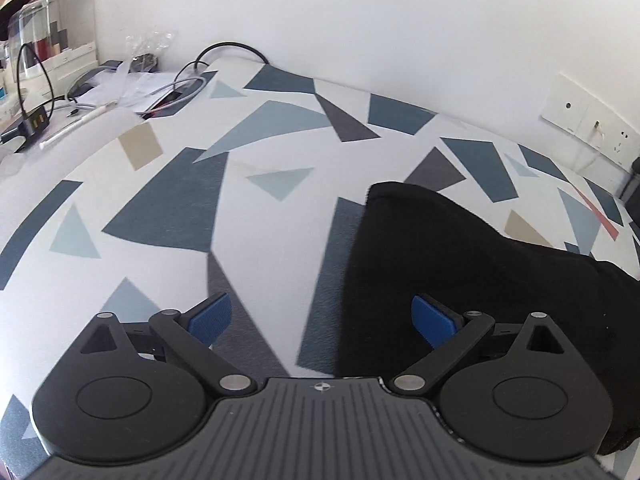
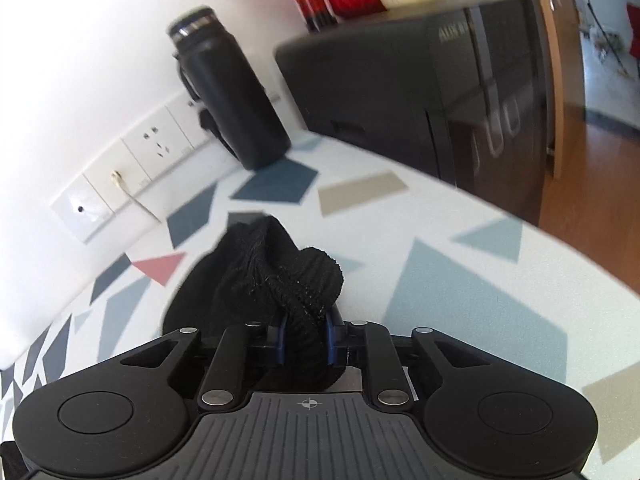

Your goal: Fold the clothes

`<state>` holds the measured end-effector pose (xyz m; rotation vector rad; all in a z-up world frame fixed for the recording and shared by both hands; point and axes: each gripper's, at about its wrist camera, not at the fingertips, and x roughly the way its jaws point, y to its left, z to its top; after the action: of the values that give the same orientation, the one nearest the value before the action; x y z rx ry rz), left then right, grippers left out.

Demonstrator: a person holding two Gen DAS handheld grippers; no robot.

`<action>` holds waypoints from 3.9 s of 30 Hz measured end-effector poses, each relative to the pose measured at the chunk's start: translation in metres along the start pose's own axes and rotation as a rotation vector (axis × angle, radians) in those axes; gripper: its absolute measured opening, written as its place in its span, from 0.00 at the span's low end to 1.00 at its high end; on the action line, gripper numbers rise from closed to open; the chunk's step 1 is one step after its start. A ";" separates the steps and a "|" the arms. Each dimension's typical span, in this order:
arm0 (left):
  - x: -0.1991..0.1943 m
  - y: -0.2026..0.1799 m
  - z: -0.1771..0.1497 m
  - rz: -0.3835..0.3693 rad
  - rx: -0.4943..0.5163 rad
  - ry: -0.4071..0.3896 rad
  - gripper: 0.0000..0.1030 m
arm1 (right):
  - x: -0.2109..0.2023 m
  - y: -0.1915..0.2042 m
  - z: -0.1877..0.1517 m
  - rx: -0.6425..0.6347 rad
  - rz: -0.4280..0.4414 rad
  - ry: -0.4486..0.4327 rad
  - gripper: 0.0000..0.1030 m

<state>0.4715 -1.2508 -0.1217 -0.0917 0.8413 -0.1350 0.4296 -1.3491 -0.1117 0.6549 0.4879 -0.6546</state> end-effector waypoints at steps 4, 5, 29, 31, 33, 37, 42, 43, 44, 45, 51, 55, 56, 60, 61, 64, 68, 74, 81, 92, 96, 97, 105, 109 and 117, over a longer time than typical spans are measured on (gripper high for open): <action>-0.008 0.025 -0.003 -0.020 -0.062 -0.008 0.97 | -0.021 0.028 0.013 -0.090 -0.049 -0.104 0.14; -0.011 0.030 -0.004 -0.030 -0.072 -0.014 0.97 | -0.026 0.035 0.016 -0.105 -0.058 -0.126 0.14; -0.058 0.172 -0.021 -0.060 -0.186 -0.042 0.98 | -0.051 0.352 -0.216 -0.911 0.528 0.223 0.18; -0.055 0.171 -0.021 -0.085 -0.187 -0.032 0.98 | -0.056 0.358 -0.233 -0.963 0.492 0.270 0.20; -0.051 0.169 -0.019 -0.113 -0.188 -0.022 0.98 | -0.071 0.358 -0.235 -0.968 0.490 0.269 0.28; -0.039 0.151 -0.004 -0.199 -0.184 -0.003 0.98 | -0.087 0.335 -0.196 -0.870 0.540 0.292 0.69; -0.023 0.101 0.019 -0.368 -0.130 0.026 0.98 | -0.095 0.301 -0.148 -0.750 0.559 0.281 0.74; -0.020 0.090 0.023 -0.407 -0.120 0.035 0.98 | -0.095 0.295 -0.142 -0.738 0.553 0.279 0.74; -0.016 0.078 0.027 -0.444 -0.109 0.049 0.98 | -0.092 0.289 -0.138 -0.730 0.543 0.277 0.74; -0.012 0.065 0.029 -0.475 -0.091 0.065 0.98 | -0.088 0.285 -0.136 -0.723 0.525 0.278 0.73; -0.002 0.011 0.031 -0.618 0.004 0.133 0.98 | -0.036 0.273 -0.124 -0.471 0.554 0.419 0.65; 0.027 0.021 0.034 -0.698 -0.241 0.223 0.79 | 0.003 0.280 -0.138 -0.401 0.538 0.533 0.27; 0.037 0.023 0.036 -0.710 -0.299 0.256 0.70 | 0.008 0.280 -0.142 -0.395 0.544 0.550 0.24; 0.061 0.023 0.039 -0.727 -0.400 0.341 0.60 | 0.005 0.279 -0.149 -0.431 0.583 0.534 0.22; 0.065 0.021 0.040 -0.721 -0.399 0.354 0.60 | 0.004 0.279 -0.149 -0.434 0.591 0.531 0.22; 0.066 0.015 0.041 -0.674 -0.365 0.327 0.08 | 0.005 0.275 -0.148 -0.418 0.596 0.531 0.21; 0.034 0.020 0.056 -0.719 -0.316 0.104 0.05 | -0.009 0.278 -0.139 -0.416 0.616 0.452 0.19; 0.031 0.034 0.066 -0.640 -0.244 0.049 0.16 | -0.008 0.313 -0.137 -0.478 0.677 0.392 0.19; 0.007 0.064 0.048 -0.597 -0.179 0.064 0.79 | 0.028 0.345 -0.154 -0.394 0.709 0.519 0.21; -0.011 -0.033 0.014 -0.588 0.374 0.143 0.54 | 0.031 0.330 -0.117 -0.235 0.696 0.529 0.64; 0.004 -0.036 0.015 -0.554 0.328 0.190 0.21 | 0.017 0.305 -0.097 -0.256 0.656 0.456 0.67; 0.005 -0.033 0.016 -0.556 0.311 0.197 0.11 | 0.014 0.297 -0.094 -0.271 0.632 0.435 0.71; -0.021 0.020 0.026 -0.525 0.181 0.128 0.05 | 0.014 0.260 -0.116 -0.569 0.386 0.385 0.74; -0.015 0.033 0.013 -0.476 0.189 0.172 0.05 | 0.019 0.264 -0.138 -0.662 0.363 0.404 0.74; -0.018 0.024 0.015 -0.361 0.226 0.150 0.60 | 0.014 0.277 -0.148 -0.734 0.339 0.392 0.87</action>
<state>0.4731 -1.2239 -0.1017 -0.0201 0.9476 -0.5808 0.5983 -1.0844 -0.1133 0.1485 0.8979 0.0047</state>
